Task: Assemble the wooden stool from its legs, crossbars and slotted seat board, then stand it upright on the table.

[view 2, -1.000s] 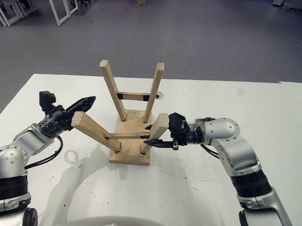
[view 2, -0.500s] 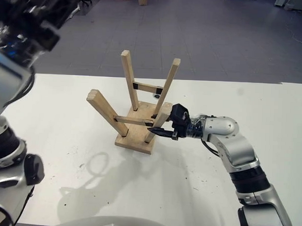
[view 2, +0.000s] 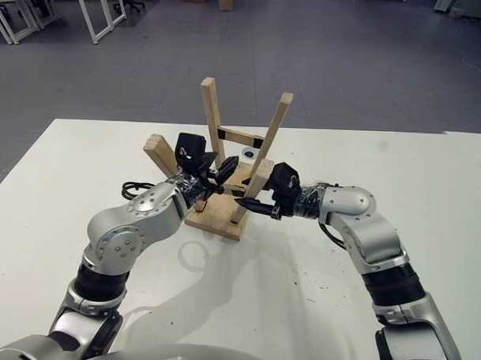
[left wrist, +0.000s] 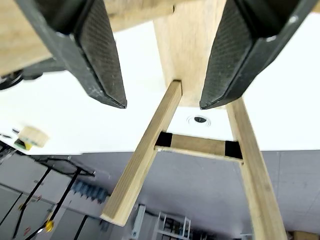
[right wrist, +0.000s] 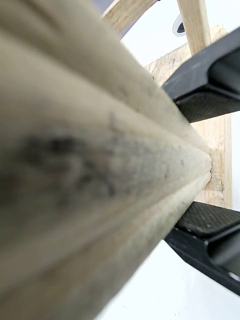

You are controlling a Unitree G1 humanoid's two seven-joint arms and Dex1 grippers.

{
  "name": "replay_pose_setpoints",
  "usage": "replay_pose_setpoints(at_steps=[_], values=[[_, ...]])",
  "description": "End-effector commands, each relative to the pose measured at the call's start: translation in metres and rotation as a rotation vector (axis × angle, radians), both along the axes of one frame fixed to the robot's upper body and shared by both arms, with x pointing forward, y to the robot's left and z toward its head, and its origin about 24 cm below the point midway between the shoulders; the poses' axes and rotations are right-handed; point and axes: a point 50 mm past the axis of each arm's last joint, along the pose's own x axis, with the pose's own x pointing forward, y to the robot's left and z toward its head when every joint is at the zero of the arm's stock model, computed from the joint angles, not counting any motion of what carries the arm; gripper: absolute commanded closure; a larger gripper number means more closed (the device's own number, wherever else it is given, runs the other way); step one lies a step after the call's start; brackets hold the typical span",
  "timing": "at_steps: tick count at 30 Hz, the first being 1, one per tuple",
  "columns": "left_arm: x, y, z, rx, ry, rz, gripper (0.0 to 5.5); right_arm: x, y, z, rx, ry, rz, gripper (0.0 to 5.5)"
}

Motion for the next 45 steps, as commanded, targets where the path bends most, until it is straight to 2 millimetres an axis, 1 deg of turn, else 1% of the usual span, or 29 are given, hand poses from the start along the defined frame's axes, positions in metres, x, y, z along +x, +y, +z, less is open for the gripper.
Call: replay_pose_setpoints(at_steps=[1,3,7,8,9,11,13,15,16,18,20,22,25,28,29,31,32,33,34,35,36,37,38,39,40,42,43,44,45], values=[[0.005,0.001,0.028,-0.109,-0.173,0.035,2.79,-0.009,-0.017,-0.05,-0.181,0.18,-0.119,3.46],[0.004,0.0,0.018,-0.023,-0.158,0.03,2.79,-0.01,-0.017,-0.05,-0.18,0.181,-0.118,3.46],[-0.011,0.001,-0.057,0.458,0.065,-0.081,2.79,-0.008,-0.015,-0.046,-0.171,0.175,-0.118,3.46],[-0.015,0.002,-0.071,0.509,0.114,-0.106,2.79,-0.006,-0.014,-0.044,-0.168,0.166,-0.122,3.46],[-0.018,0.002,-0.08,0.543,0.14,-0.119,2.79,-0.005,-0.013,-0.041,-0.167,0.16,-0.122,3.46],[-0.021,0.001,-0.088,0.548,0.166,-0.13,2.79,-0.004,-0.011,-0.039,-0.172,0.158,-0.111,3.46],[-0.019,0.002,-0.088,0.53,0.172,-0.117,2.79,-0.005,-0.005,-0.045,-0.191,0.179,-0.097,3.46],[-0.016,0.003,-0.086,0.509,0.166,-0.105,2.79,-0.011,0.0,-0.068,-0.325,0.248,-0.078,3.46],[-0.015,0.003,-0.082,0.49,0.155,-0.109,2.79,-0.018,-0.001,-0.083,-0.383,0.314,-0.067,3.46],[-0.012,0.002,-0.066,0.401,0.124,-0.103,2.79,-0.037,-0.012,-0.112,-0.496,0.455,-0.057,3.46],[-0.008,0.004,-0.048,0.3,0.093,-0.086,2.79,-0.047,-0.025,-0.127,-0.539,0.524,-0.095,3.46],[-0.001,0.012,-0.021,0.177,0.045,-0.049,2.79,-0.047,-0.034,-0.13,-0.532,0.542,-0.149,3.46],[0.007,0.025,0.016,0.03,-0.018,-0.015,2.79,-0.041,-0.037,-0.126,-0.499,0.539,-0.192,3.46],[0.018,0.045,0.065,-0.14,-0.141,0.056,2.79,-0.037,-0.04,-0.124,-0.483,0.53,-0.213,3.46],[0.022,0.053,0.078,-0.162,-0.176,0.092,2.79,-0.037,-0.041,-0.124,-0.481,0.528,-0.217,3.46],[0.029,0.071,0.101,-0.112,-0.258,0.186,2.79,-0.037,-0.04,-0.124,-0.473,0.523,-0.217,3.46],[0.031,0.077,0.113,-0.095,-0.306,0.219,2.79,-0.037,-0.039,-0.124,-0.469,0.52,-0.216,3.46],[0.031,0.082,0.135,-0.101,-0.394,0.243,2.79,-0.037,-0.038,-0.124,-0.465,0.517,-0.215,3.46],[0.031,0.086,0.149,-0.077,-0.442,0.262,2.79,-0.037,-0.037,-0.123,-0.461,0.513,-0.216,3.46],[0.032,0.089,0.155,-0.051,-0.46,0.273,2.79,-0.037,-0.036,-0.123,-0.457,0.51,-0.218,3.46],[0.035,0.092,0.147,-0.019,-0.425,0.287,2.79,-0.036,-0.036,-0.122,-0.455,0.507,-0.218,3.46],[0.04,0.094,0.125,0.014,-0.335,0.285,2.79,-0.034,-0.035,-0.122,-0.453,0.504,-0.217,3.46],[0.043,0.095,0.098,0.049,-0.237,0.28,2.79,-0.034,-0.035,-0.121,-0.452,0.502,-0.216,3.46],[0.045,0.093,0.067,0.069,-0.128,0.263,2.79,-0.033,-0.035,-0.12,-0.45,0.5,-0.214,3.46],[0.044,0.087,0.03,0.1,-0.009,0.224,2.79,-0.033,-0.035,-0.119,-0.448,0.499,-0.214,3.46],[0.035,0.068,-0.037,0.16,0.176,0.152,2.79,-0.033,-0.034,-0.118,-0.44,0.497,-0.214,3.46],[0.028,0.06,-0.059,0.175,0.235,0.115,2.79,-0.032,-0.033,-0.117,-0.437,0.495,-0.212,3.46],[0.023,0.055,-0.07,0.185,0.258,0.096,2.79,-0.032,-0.032,-0.117,-0.436,0.494,-0.211,3.46],[0.023,0.057,-0.07,0.191,0.249,0.094,2.79,-0.032,-0.032,-0.117,-0.433,0.494,-0.212,3.46]])
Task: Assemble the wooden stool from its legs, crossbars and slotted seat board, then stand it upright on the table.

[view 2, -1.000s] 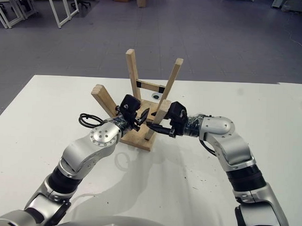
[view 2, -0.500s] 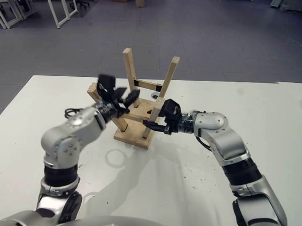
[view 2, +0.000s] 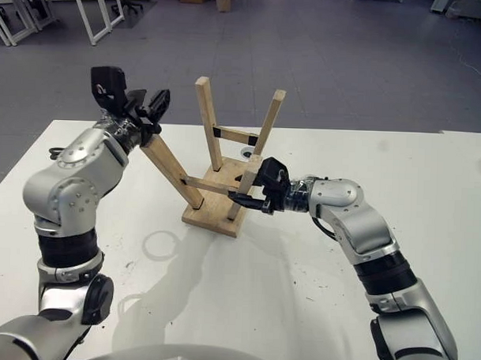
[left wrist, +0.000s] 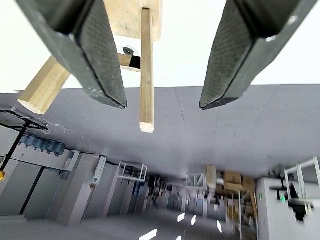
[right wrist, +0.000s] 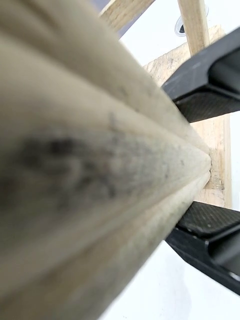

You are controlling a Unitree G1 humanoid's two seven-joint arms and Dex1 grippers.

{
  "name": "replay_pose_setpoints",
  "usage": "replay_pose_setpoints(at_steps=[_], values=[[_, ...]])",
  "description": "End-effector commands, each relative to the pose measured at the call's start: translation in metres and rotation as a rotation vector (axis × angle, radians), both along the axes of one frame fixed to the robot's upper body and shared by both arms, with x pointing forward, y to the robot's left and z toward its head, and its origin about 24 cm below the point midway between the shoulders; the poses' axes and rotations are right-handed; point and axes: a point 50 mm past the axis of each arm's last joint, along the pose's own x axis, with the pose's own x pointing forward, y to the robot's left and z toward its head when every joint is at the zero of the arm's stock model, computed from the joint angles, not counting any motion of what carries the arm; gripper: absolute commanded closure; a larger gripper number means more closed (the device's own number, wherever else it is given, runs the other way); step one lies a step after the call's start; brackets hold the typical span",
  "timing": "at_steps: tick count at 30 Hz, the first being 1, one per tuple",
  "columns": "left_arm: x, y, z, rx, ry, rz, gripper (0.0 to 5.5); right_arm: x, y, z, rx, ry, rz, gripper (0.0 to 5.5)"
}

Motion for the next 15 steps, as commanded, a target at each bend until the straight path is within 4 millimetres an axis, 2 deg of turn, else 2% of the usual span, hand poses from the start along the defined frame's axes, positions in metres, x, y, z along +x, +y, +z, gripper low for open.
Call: replay_pose_setpoints(at_steps=[1,3,4,6,7,8,10,11,13,15], values=[[-0.018,-0.021,-0.103,0.08,0.407,-0.123,2.79,-0.044,-0.045,-0.117,-0.389,0.476,-0.219,3.46],[-0.01,-0.007,-0.083,0.051,0.332,-0.097,2.79,-0.046,-0.044,-0.118,-0.37,0.465,-0.2,3.46],[-0.005,0.001,-0.06,-0.011,0.255,-0.104,2.79,-0.046,-0.043,-0.118,-0.349,0.461,-0.189,3.46],[-0.004,0.012,-0.001,-0.185,0.058,-0.172,2.79,-0.045,-0.041,-0.115,-0.301,0.46,-0.166,3.46],[-0.006,0.023,0.039,-0.315,-0.077,-0.221,2.79,-0.044,-0.04,-0.111,-0.279,0.444,-0.152,3.46],[-0.009,0.039,0.079,-0.42,-0.217,-0.243,2.79,-0.043,-0.039,-0.108,-0.268,0.427,-0.13,3.46],[-0.016,0.072,0.128,-0.541,-0.386,-0.224,2.79,-0.044,-0.038,-0.105,-0.26,0.408,-0.091,3.46],[-0.019,0.085,0.141,-0.564,-0.424,-0.192,2.79,-0.046,-0.037,-0.104,-0.252,0.408,-0.067,3.46],[-0.021,0.108,0.147,-0.556,-0.438,-0.112,2.79,-0.048,-0.034,-0.099,-0.241,0.389,-0.011,3.46],[-0.017,0.119,0.133,-0.532,-0.382,-0.041,2.79,-0.041,-0.032,-0.092,-0.235,0.351,0.032,3.46]])
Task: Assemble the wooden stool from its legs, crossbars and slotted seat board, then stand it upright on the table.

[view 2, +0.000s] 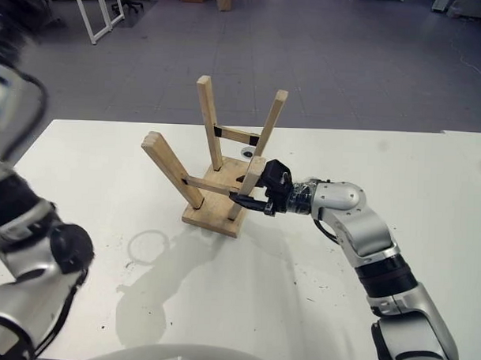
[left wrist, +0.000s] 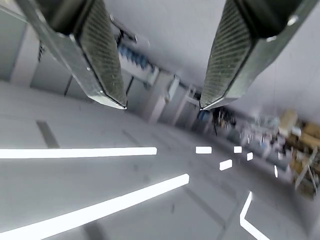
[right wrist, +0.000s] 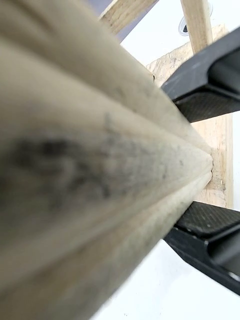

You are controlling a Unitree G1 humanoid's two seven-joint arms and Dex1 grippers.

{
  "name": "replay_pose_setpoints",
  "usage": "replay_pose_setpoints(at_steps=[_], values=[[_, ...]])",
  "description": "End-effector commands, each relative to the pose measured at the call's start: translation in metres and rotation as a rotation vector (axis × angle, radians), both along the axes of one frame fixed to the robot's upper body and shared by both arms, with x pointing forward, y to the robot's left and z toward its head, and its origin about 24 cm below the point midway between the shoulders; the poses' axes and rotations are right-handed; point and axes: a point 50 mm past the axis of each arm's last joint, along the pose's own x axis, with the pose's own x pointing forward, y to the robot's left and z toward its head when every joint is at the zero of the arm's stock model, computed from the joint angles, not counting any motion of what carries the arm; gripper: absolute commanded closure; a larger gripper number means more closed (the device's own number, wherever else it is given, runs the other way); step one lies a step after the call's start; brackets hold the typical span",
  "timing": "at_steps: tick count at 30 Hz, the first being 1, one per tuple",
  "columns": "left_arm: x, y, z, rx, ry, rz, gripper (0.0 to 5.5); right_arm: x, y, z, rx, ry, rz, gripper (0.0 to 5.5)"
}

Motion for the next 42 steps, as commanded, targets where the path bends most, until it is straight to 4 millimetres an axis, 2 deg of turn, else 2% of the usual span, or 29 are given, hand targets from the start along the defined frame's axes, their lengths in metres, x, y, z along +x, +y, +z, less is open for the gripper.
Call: replay_pose_setpoints(at_steps=[1,7,14,15,22,25,26,28,29,30,32,33,37,41,42], values=[[0.007,0.025,-0.02,-0.012,0.129,0.11,2.79,-0.033,-0.027,-0.084,-0.273,0.351,0.026,3.46],[0.018,0.013,-0.058,0.01,0.267,0.115,2.79,0.005,-0.016,-0.047,-0.24,0.261,0.126,3.46],[0.021,0.008,-0.094,0.071,0.399,0.147,2.79,0.014,-0.018,-0.04,-0.223,0.274,0.149,3.46],[0.021,0.007,-0.099,0.083,0.414,0.155,2.81,0.015,-0.018,-0.039,-0.222,0.275,0.153,3.11],[0.019,0.005,-0.108,0.11,0.44,0.167,2.81,0.021,-0.021,-0.032,-0.232,0.245,0.131,1.92],[0.015,0.007,-0.128,0.311,0.532,0.228,2.81,0.02,-0.041,-0.031,-0.309,0.228,0.062,1.32],[0.013,0.01,-0.143,0.408,0.595,0.266,2.81,0.019,-0.049,-0.031,-0.346,0.212,0.027,1.32],[0.003,0.021,-0.185,0.687,0.734,0.366,2.81,0.02,-0.068,-0.023,-0.376,0.151,-0.165,1.32],[-0.003,0.022,-0.2,0.774,0.77,0.375,2.81,0.022,-0.075,-0.016,-0.364,0.106,-0.273,1.32],[-0.009,0.014,-0.215,0.828,0.795,0.334,2.81,0.025,-0.078,-0.003,-0.288,0.048,-0.439,1.32],[-0.019,-0.008,-0.239,0.869,0.815,0.217,2.81,0.02,-0.072,0.024,-0.092,-0.032,-0.667,1.32],[-0.024,-0.021,-0.25,0.86,0.828,0.153,2.81,0.013,-0.062,0.038,0.035,-0.045,-0.748,1.32],[-0.04,-0.049,-0.28,0.809,0.87,0.011,2.81,-0.013,-0.017,0.082,0.412,-0.017,-0.799,1.32],[-0.049,-0.051,-0.298,0.826,0.912,-0.001,2.81,-0.025,0.013,0.135,0.638,-0.036,-0.735,2.03],[-0.049,-0.05,-0.3,0.829,0.915,0.005,2.81,-0.026,0.021,0.145,0.666,-0.039,-0.702,2.03]])
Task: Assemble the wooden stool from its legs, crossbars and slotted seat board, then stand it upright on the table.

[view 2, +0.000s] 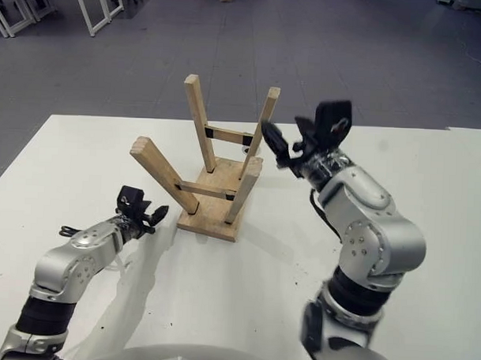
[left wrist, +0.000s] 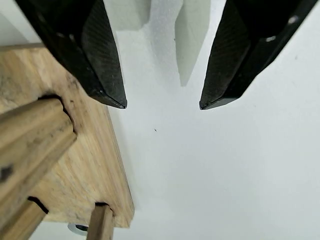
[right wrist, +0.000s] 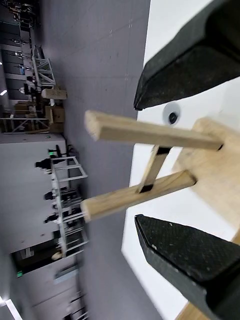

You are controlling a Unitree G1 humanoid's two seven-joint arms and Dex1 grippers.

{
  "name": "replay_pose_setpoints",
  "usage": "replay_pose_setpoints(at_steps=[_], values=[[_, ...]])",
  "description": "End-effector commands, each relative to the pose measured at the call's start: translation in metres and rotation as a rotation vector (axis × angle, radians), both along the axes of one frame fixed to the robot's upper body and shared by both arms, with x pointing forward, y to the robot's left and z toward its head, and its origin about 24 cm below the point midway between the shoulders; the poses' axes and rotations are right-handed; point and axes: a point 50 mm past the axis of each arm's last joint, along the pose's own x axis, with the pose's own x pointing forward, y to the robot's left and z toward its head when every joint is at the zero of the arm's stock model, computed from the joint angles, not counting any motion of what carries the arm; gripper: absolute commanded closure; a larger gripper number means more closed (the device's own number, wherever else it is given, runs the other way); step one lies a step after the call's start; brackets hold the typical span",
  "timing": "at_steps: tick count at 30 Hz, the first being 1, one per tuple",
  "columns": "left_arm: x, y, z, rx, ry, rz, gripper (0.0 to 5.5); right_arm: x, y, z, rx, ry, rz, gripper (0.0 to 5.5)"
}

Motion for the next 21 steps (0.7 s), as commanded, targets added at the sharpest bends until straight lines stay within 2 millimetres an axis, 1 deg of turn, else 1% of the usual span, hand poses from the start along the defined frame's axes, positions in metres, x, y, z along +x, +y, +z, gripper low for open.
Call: replay_pose_setpoints(at_steps=[1,2,3,4,5,6,7,9,10,11,12,13,14,15,16,17,18,19,21], values=[[-0.003,0.003,-0.008,0.026,0.004,0.011,2.81,-0.007,0.025,0.039,0.075,-0.083,0.084,2.03],[-0.002,0.001,-0.009,0.026,0.002,0.01,2.81,-0.008,0.032,0.038,0.066,-0.062,0.122,2.03],[0.0,-0.001,-0.009,0.026,-0.002,0.006,2.81,-0.01,0.037,0.029,0.044,-0.011,0.153,2.03],[0.001,-0.002,-0.008,0.026,-0.006,0.002,2.81,-0.011,0.04,0.022,0.03,0.025,0.168,2.03],[0.003,-0.003,-0.007,0.026,-0.011,-0.002,2.81,-0.012,0.041,0.019,0.036,0.037,0.159,2.03],[0.004,-0.003,-0.007,0.025,-0.014,-0.003,2.81,-0.011,0.039,0.029,0.086,-0.013,0.132,2.03],[0.004,-0.003,-0.006,0.025,-0.016,-0.002,2.81,-0.01,0.036,0.045,0.149,-0.093,0.102,2.03],[0.004,-0.002,-0.006,0.024,-0.018,0.002,2.81,-0.011,0.025,0.085,0.287,-0.28,0.055,2.03],[0.004,-0.002,-0.006,0.024,-0.018,0.003,2.81,-0.012,0.022,0.095,0.323,-0.325,0.05,2.03],[0.005,-0.002,-0.006,0.022,-0.018,0.004,2.81,-0.01,0.024,0.09,0.306,-0.293,0.06,2.03],[0.005,-0.003,-0.006,0.021,-0.018,0.004,2.81,-0.008,0.028,0.077,0.272,-0.234,0.069,2.03],[0.005,-0.003,-0.006,0.021,-0.019,0.003,2.81,-0.007,0.036,0.049,0.214,-0.112,0.102,2.03],[0.005,-0.003,-0.006,0.021,-0.02,0.002,2.81,-0.01,0.044,0.013,0.129,0.023,0.137,2.03],[0.006,-0.004,-0.006,0.021,-0.021,-0.001,2.81,-0.016,0.049,-0.027,0.049,0.178,0.16,2.03],[0.007,-0.004,-0.006,0.022,-0.022,-0.004,2.81,-0.024,0.05,-0.06,-0.004,0.303,0.171,2.03],[0.008,-0.004,-0.005,0.023,-0.024,-0.008,2.81,-0.029,0.048,-0.08,-0.044,0.38,0.162,2.03],[0.009,-0.005,-0.005,0.024,-0.026,-0.01,2.81,-0.031,0.047,-0.088,-0.057,0.407,0.149,2.03],[0.009,-0.005,-0.004,0.024,-0.028,-0.009,2.81,-0.028,0.047,-0.085,-0.043,0.387,0.137,2.03],[0.009,-0.005,-0.005,0.024,-0.027,-0.004,2.81,-0.018,0.049,-0.061,0.018,0.277,0.121,2.03]])
